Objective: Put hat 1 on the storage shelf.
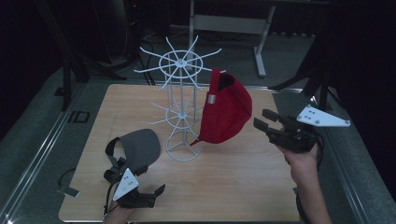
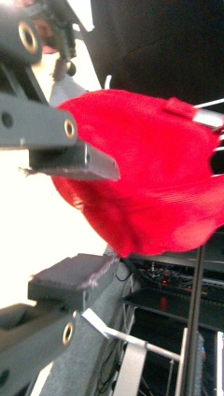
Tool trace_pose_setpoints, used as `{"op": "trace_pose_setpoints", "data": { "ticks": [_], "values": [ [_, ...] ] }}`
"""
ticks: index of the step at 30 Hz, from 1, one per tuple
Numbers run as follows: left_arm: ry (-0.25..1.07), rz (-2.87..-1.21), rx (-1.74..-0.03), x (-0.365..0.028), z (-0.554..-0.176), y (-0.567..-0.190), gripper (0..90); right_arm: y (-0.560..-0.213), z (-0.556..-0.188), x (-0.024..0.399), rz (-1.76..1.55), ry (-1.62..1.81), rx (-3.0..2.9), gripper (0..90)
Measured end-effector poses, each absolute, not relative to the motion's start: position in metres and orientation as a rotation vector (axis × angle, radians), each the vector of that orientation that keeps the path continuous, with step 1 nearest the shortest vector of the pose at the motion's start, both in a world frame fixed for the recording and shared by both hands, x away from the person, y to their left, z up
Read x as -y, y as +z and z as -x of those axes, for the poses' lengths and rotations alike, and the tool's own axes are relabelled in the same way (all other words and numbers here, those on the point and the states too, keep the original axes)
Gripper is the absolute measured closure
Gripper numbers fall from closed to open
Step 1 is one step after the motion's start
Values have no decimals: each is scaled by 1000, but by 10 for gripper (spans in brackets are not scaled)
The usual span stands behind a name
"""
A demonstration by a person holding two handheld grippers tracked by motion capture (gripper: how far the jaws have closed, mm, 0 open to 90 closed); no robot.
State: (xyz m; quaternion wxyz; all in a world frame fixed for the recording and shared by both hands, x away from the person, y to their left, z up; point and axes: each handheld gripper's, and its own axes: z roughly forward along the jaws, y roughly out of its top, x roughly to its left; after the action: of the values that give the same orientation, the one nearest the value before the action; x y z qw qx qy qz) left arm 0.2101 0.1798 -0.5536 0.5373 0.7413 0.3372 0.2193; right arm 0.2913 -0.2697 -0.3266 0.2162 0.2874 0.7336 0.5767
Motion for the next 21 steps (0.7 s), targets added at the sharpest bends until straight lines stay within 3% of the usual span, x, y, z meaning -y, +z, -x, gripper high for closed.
{"op": "trace_pose_setpoints", "data": {
  "ticks": [3,4,5,10,21],
  "values": [
    [515,-1764,-818,-180,-210,-554,72,-337,-291,276,-820,1569,-2061,369],
    [515,-1764,-818,-180,-210,-554,72,-337,-291,276,-820,1569,-2061,369],
    [498,-1762,-843,-180,-211,-555,72,-346,-291,280,-843,1549,-2087,290],
    [491,-1773,-847,-181,-212,-555,72,-368,-292,290,-833,1544,-2144,172],
    [480,-1751,-835,-182,-211,-556,72,-430,-302,311,-981,1486,-2176,181]
  ]
}}
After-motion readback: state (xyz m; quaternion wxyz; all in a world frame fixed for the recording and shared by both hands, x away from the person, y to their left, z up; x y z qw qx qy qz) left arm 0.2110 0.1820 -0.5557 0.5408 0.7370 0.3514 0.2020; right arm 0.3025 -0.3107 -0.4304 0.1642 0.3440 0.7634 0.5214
